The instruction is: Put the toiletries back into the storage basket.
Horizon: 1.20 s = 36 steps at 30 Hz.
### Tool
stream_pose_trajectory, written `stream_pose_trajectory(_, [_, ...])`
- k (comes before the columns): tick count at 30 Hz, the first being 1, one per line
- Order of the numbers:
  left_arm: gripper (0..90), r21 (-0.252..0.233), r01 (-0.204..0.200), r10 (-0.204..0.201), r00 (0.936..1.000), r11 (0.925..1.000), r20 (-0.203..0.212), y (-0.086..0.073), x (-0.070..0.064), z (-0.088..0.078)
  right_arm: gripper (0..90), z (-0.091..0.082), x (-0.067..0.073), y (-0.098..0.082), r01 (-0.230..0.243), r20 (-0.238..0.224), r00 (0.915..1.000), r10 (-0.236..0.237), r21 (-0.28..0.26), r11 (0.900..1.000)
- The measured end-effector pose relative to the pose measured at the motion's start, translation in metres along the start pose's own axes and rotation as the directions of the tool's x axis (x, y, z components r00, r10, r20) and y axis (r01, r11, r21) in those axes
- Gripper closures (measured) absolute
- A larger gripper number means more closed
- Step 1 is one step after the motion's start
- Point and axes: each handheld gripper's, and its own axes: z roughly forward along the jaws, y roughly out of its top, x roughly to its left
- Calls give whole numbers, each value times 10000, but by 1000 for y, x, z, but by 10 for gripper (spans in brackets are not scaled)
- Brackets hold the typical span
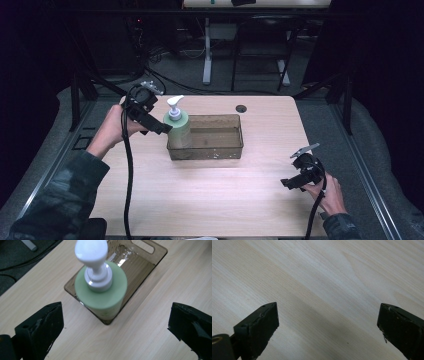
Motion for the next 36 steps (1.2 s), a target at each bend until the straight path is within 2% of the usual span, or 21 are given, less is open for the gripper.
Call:
stream_pose_trajectory(5, [0,-48,303,-303,9995,9995,6,-25,-1,7,36,0,1,0,-26,-46,10000,26,30,10000])
stream_pose_trajectory(7, [0,-43,356,-356,9994,9994,40,-31,-2,8,36,1,1,0,-41,-44,10000,41,25,10000])
stream_pose_trajectory(11, [0,-279,806,-809,9967,9964,-99,-53,-5,14,37,0,0,-1,15,-19,10000,-15,7,10000])
stream_pose_trajectory(12, [0,-279,806,-809,9967,9964,-99,-53,-5,14,37,0,0,-1,15,-19,10000,-15,7,10000])
stream_pose_trajectory(13, [0,-469,1031,-1037,9946,9936,-99,-61,-5,16,37,1,1,-1,-11,-51,10000,11,24,10000])
stream_pose_trajectory(14, [0,-469,1031,-1037,9946,9936,-99,-61,-5,16,37,1,1,-1,37,18,10000,-37,66,10000])
stream_pose_trajectory(16, [0,-650,1296,-1310,9912,9894,-191,-74,-4,20,38,2,2,-1,36,-48,10000,-35,59,10000])
stream_pose_trajectory(18, [0,-678,1396,-1411,9898,9879,-183,-78,-4,21,38,2,2,0,50,1,10000,-50,71,10000])
stream_pose_trajectory(19, [0,-739,1567,-1582,9873,9849,-146,-88,-4,25,38,1,2,0,49,6,10000,-49,65,10000])
stream_pose_trajectory(25, [0,-754,2138,-2149,9766,9740,-62,-118,-4,43,39,2,2,-1,35,-25,10000,-35,66,10000])
stream_pose_trajectory(29, [0,-596,2260,-2264,9740,9723,8,-128,-4,52,39,3,2,-1,59,-24,10000,-59,59,10000])
stream_pose_trajectory(31, [0,-729,2519,-2523,9676,9650,37,-135,-2,57,39,4,1,-1,76,-5,10000,-76,92,9999])
stream_pose_trajectory(35, [0,-633,2509,-2507,9680,9660,101,-139,1,65,38,5,1,-1,65,17,10000,-65,94,9999])
stream_pose_trajectory(36, [0,-717,2661,-2657,9639,9613,155,-141,2,66,36,5,0,-1,100,45,9999,-101,101,9999])
